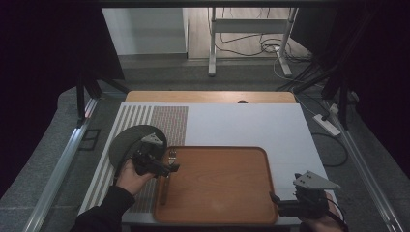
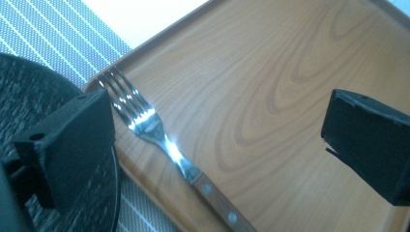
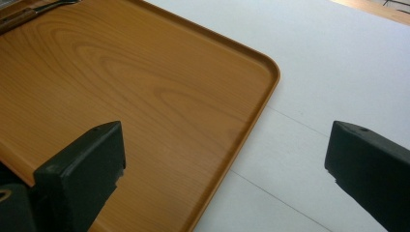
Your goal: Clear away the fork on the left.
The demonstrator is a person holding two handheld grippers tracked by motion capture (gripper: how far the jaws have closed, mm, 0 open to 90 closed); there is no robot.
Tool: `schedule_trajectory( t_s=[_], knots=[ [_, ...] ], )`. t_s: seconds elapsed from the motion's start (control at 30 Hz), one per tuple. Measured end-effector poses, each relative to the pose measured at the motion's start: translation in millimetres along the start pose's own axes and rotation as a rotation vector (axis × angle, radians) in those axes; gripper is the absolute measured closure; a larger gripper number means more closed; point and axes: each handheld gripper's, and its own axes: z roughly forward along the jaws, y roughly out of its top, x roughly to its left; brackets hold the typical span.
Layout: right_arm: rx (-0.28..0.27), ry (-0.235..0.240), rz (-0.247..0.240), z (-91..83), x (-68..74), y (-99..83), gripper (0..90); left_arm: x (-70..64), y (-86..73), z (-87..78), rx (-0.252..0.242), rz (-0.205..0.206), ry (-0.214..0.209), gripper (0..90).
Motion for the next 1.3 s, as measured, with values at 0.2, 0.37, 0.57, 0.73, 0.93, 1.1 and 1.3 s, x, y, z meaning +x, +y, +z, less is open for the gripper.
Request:
schedule_trajectory(
  t_s=[0.2,0.37,0.57,0.73,0.93,1.1,1.3],
  knots=[
    [-0.001,0.000,0.001,-0.1,0.0,0.0,1.3,-1.1,-15.1,-9.4,0.004,0.029,0.030,0.0],
    [-0.001,-0.001,0.000,-0.1,0.1,0.0,1.3,0.1,-25.0,-22.1,-0.041,0.014,0.045,0.0],
    [-0.001,-0.001,0.003,-0.2,0.1,0.0,1.3,0.1,-41.9,-36.9,-0.065,-0.006,0.061,0.0],
    [0.002,-0.002,0.001,-0.1,0.2,0.2,1.3,0.5,-56.6,-50.9,-0.073,-0.022,0.065,0.0],
    [0.004,-0.003,0.002,0.0,0.1,0.2,1.3,0.4,-71.0,-64.6,-0.087,-0.052,0.078,0.0],
    [0.004,-0.003,0.005,0.3,0.0,0.2,1.3,-0.9,-81.4,-71.4,-0.080,-0.070,0.082,0.0],
    [0.005,-0.004,0.006,0.3,0.0,0.2,1.3,-1.5,-91.9,-79.3,-0.085,-0.095,0.094,0.0]
  ],
)
